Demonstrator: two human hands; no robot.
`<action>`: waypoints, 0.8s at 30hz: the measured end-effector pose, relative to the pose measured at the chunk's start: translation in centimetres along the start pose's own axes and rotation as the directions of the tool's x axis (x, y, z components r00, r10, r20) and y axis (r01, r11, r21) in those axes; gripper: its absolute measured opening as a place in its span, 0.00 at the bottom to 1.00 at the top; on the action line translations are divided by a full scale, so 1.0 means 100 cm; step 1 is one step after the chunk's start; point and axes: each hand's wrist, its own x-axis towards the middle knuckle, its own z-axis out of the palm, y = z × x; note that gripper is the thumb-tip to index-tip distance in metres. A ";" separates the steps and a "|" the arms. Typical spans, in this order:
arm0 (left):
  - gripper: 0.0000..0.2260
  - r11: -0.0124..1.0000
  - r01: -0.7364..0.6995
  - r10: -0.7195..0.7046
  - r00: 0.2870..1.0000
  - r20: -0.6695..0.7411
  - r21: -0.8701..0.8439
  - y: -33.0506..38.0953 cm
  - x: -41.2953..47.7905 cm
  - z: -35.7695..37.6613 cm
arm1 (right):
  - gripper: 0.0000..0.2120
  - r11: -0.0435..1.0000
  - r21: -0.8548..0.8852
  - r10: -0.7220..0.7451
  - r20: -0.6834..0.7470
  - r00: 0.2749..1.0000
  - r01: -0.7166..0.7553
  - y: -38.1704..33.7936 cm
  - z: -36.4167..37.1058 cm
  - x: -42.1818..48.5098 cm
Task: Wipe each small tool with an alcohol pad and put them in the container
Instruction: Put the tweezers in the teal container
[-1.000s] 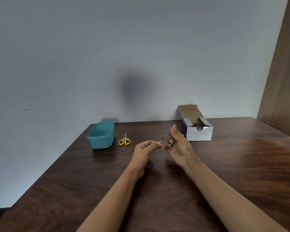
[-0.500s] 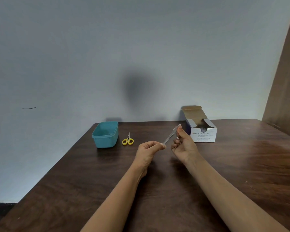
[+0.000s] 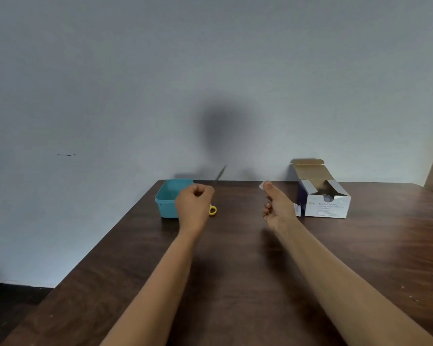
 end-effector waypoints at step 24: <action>0.08 0.020 -0.321 0.081 0.945 0.318 0.947 -0.031 0.130 -0.050 | 0.08 0.911 -0.295 -0.256 0.140 0.956 0.287 0.058 0.024 0.009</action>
